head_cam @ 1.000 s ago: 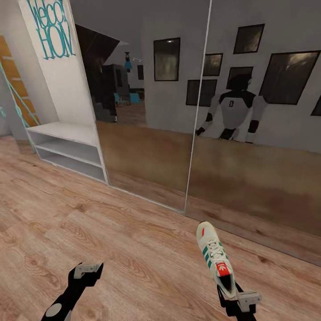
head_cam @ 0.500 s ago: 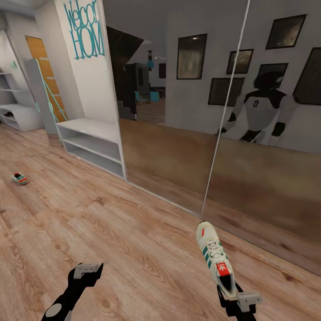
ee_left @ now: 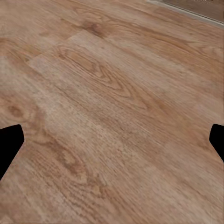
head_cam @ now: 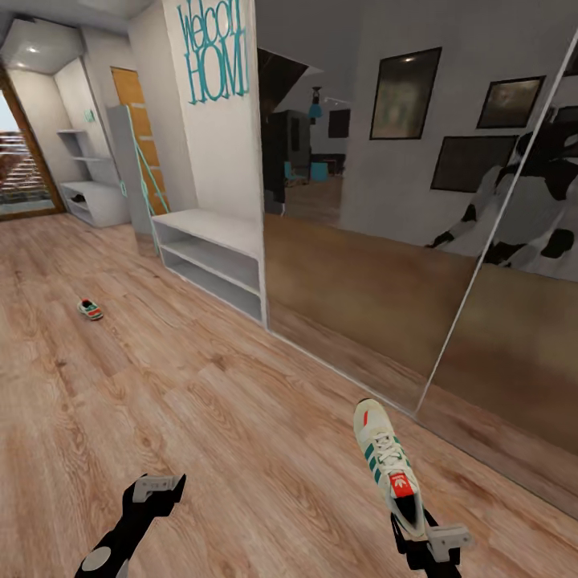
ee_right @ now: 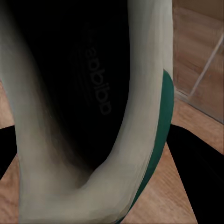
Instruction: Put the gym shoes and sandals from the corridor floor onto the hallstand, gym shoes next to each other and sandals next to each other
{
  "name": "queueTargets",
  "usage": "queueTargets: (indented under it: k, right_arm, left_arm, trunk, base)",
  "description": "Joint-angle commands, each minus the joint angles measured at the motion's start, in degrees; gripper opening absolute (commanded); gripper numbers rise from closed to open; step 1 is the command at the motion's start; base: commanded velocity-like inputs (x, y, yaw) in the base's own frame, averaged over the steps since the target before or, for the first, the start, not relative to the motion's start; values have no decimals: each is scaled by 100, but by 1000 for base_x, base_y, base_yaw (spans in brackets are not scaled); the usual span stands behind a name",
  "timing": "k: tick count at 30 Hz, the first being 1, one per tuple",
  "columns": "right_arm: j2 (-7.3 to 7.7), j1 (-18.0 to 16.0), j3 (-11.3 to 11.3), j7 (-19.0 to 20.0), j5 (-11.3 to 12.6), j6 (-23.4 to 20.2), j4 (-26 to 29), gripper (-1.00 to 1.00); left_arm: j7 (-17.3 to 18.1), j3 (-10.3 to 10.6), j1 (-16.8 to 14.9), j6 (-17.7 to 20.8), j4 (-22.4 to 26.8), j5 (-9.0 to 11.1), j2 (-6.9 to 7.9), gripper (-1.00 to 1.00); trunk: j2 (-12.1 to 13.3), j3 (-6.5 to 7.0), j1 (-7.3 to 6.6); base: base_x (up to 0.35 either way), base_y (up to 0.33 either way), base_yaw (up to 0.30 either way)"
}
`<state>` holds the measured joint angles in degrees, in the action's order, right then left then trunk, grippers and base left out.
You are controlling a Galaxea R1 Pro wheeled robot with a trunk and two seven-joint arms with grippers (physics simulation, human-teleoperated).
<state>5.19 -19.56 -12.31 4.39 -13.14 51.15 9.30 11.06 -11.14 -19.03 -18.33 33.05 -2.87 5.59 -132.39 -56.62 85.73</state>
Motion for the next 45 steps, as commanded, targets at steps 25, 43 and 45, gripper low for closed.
queueTargets:
  k: [25, 43, 45]
  right_arm:
    - [-5, -2, -52, 46, -13, 17, 0, -100]
    - [14, -3, -43, 88, -39, 17, 1, -100]
    - [16, -3, -43, 88, -39, 17, 1, -100]
  left_arm:
    - [41, -38, -11, -15, -9, -30, -6, 100]
    - [37, -43, -7, -13, -8, -29, -6, 100]
    - [37, -44, -7, -13, -8, -29, -6, 100]
  trunk:
    - [-2, -113, 2]
    - [-2, -141, 2]
    - [-2, -141, 2]
  base:
    - [271, 198, 261]
    - [281, 191, 72]
    - [288, 172, 1]
